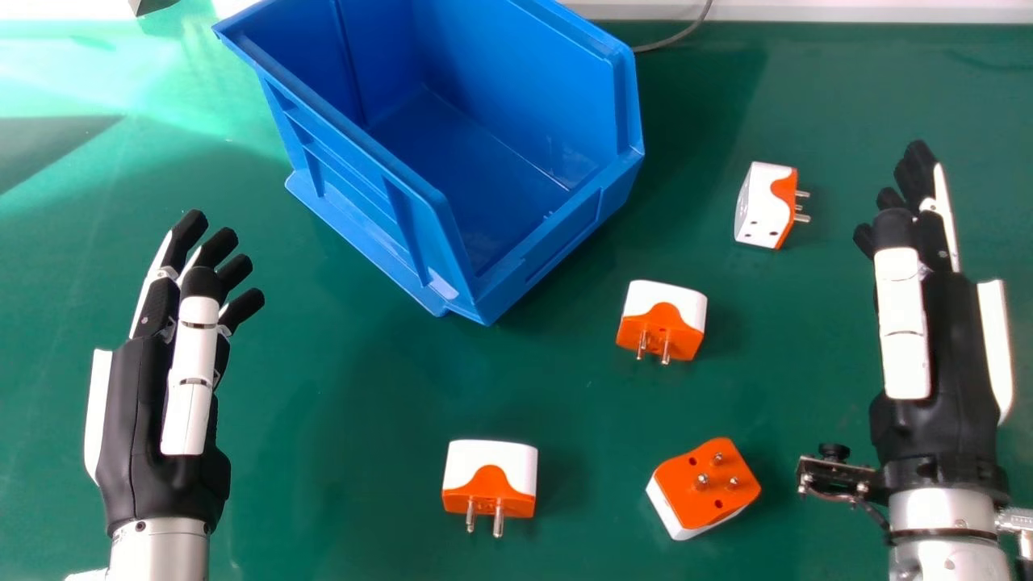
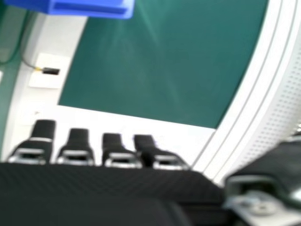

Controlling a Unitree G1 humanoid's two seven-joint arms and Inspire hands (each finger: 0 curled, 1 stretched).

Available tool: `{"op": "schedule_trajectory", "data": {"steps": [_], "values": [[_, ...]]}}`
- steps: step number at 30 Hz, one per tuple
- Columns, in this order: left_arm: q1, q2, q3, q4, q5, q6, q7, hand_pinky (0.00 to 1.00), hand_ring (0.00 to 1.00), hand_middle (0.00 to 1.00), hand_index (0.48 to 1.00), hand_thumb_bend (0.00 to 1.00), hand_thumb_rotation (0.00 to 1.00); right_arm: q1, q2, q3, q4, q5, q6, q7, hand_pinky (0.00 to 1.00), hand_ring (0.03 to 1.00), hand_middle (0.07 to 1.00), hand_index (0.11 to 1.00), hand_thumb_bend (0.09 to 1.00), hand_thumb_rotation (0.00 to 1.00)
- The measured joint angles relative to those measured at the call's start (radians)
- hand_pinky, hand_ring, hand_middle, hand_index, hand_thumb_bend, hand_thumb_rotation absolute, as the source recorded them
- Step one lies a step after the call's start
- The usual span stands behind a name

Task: Pick all objects and put in blue box

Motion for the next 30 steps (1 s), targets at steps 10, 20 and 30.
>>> {"op": "schedule_trajectory", "data": {"steps": [10,20,30], "values": [[0.002,0.002,0.006,0.000,0.031,-0.006,0.021,0.86,0.89,0.90,0.913,0.43,0.78,0.017,-0.005,0.009,-0.012,-0.052,0.013,-0.011,0.93,0.985,0.997,0.979,0.358,0.90],[0.011,0.004,0.007,-0.006,0.038,-0.008,0.028,0.88,0.89,0.91,0.917,0.41,0.82,-0.030,-0.042,0.010,-0.089,-0.230,0.175,-0.070,0.92,0.974,0.988,0.970,0.546,0.65],[0.020,0.014,0.009,-0.031,0.021,0.005,0.015,0.92,0.91,0.93,0.934,0.42,0.85,-0.132,-0.119,0.049,-0.093,-0.418,0.276,-0.104,0.89,0.953,0.978,0.964,0.609,0.52]]}}
